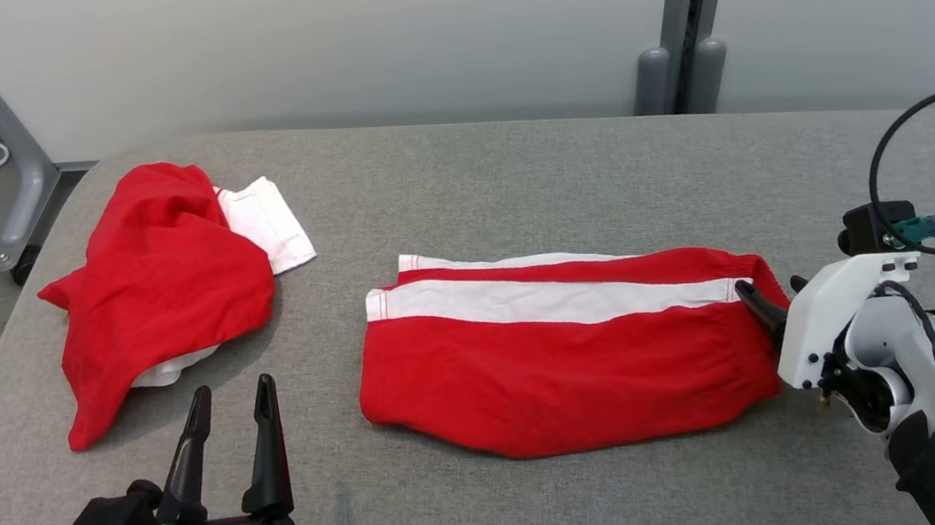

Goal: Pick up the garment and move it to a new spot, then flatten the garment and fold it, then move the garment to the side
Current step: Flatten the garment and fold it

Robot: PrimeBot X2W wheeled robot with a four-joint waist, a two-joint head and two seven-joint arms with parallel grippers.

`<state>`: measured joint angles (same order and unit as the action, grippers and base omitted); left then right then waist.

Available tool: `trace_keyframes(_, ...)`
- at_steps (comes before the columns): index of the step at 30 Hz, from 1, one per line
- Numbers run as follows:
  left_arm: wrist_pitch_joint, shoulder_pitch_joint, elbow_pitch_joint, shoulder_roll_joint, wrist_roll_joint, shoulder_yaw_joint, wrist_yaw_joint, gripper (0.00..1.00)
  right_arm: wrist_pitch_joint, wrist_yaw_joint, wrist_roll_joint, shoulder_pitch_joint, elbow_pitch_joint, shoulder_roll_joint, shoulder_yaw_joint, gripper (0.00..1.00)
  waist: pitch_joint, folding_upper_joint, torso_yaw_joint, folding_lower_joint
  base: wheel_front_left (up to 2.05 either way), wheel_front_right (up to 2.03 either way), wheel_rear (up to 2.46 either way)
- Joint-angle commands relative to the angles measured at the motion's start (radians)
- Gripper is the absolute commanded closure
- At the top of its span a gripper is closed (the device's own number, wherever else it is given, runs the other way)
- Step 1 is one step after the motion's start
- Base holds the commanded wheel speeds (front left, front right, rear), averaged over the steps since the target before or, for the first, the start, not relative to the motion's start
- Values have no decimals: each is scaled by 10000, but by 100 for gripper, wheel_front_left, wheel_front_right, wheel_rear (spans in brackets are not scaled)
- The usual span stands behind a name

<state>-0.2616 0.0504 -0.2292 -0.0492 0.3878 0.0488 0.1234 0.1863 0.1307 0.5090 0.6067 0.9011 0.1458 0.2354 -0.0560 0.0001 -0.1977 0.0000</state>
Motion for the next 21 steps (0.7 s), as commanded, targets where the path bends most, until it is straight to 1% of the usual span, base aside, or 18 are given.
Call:
trace_keyframes(1, -42, 249, -3, -30, 33, -1, 65, 0, 158, 3, -71, 248, 294, 6, -34, 0, -42, -1, -87, 0, 0, 0, 0)
trace_keyframes(5, -42, 241, -51, -34, 10, 32, 71, 0, 635, 3, -131, 587, 1218, -51, -220, 0, -58, -1, -235, 0, 0, 0, 0)
trace_keyframes(11, -42, 218, -112, -32, -35, 48, 63, 0, 763, 3, -261, 940, 2286, -150, -570, 0, -39, -1, -399, 0, 0, 0, 0)
trace_keyframes(17, -42, 205, -140, -32, 26, 50, 71, 0, 1015, 3, 218, 955, 2747, -269, -837, 0, -78, -1, -491, 0, 0, 0, 0)
trace_keyframes(21, -42, 246, -135, -31, 51, 38, 75, 0, 1087, 2, 560, 886, 2889, -141, -978, 0, -167, -1, -516, 0, 0, 0, 0)
